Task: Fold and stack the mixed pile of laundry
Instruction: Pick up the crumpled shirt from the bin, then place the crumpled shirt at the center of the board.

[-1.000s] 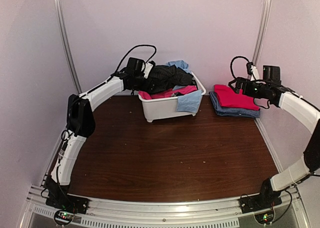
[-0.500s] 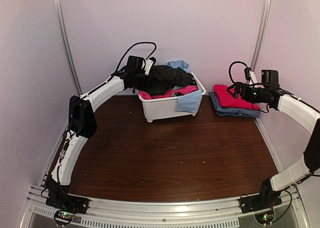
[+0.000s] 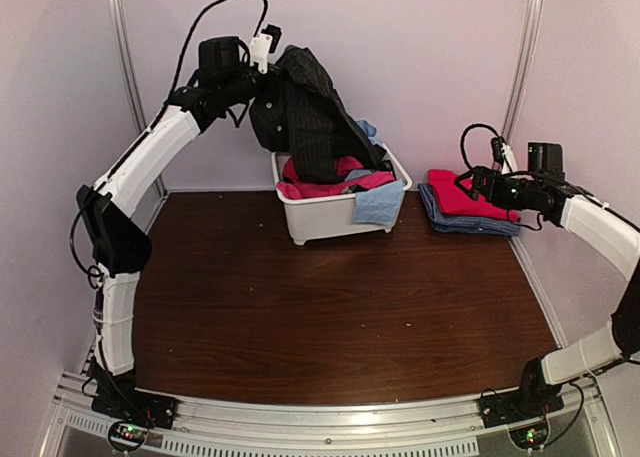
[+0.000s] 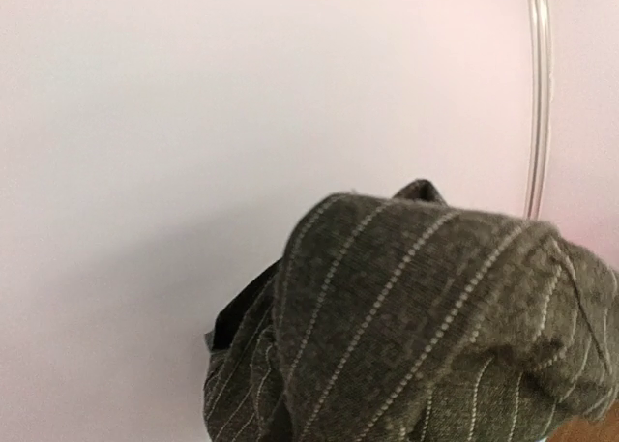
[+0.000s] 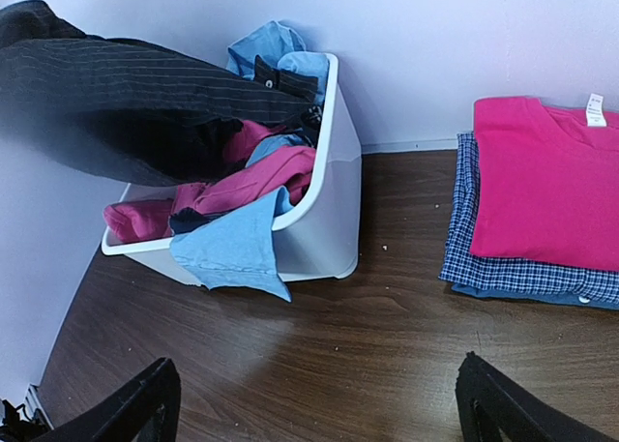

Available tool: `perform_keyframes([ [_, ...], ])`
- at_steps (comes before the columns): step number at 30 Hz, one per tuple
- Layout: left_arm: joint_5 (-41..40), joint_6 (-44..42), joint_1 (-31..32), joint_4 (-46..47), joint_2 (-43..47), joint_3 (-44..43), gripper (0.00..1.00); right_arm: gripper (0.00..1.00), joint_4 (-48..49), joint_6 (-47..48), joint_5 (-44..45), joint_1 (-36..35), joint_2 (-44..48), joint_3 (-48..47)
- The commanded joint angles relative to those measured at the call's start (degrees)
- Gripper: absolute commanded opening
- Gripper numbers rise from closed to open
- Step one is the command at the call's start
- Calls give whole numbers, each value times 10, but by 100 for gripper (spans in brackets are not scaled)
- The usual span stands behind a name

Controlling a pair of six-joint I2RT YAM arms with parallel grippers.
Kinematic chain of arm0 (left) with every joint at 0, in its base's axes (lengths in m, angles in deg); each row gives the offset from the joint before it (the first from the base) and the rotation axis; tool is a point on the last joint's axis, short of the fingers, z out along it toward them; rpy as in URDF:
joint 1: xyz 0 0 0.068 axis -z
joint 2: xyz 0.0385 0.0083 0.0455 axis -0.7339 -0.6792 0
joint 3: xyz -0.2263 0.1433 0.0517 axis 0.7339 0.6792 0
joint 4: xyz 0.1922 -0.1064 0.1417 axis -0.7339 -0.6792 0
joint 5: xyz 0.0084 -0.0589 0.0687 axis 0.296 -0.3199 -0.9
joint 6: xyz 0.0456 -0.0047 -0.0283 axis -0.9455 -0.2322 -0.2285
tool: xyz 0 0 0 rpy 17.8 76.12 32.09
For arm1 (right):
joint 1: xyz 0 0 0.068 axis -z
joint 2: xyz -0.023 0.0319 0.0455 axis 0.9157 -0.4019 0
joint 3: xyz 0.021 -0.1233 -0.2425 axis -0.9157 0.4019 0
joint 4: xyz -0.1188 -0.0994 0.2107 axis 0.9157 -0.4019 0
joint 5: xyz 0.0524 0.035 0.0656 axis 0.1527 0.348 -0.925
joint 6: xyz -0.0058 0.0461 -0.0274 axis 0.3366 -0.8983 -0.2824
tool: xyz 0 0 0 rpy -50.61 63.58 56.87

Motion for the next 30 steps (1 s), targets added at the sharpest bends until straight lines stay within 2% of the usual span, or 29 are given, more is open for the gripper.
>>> perform_keyframes([
  [1,38,31,10,48,92,22,0,100,-13,2,-3,-3,42,-6],
  [12,96,53,61,47,256,46,0,100,9,-19,-56,-10,57,23],
  [19,153,88,87,44,309,45,0,100,16,-16,-69,-28,44,17],
  [24,132,80,94,62,352,84,0,100,25,-19,-79,-40,37,14],
  [30,71,35,93,30,389,88,0,100,28,-16,-85,-46,33,14],
])
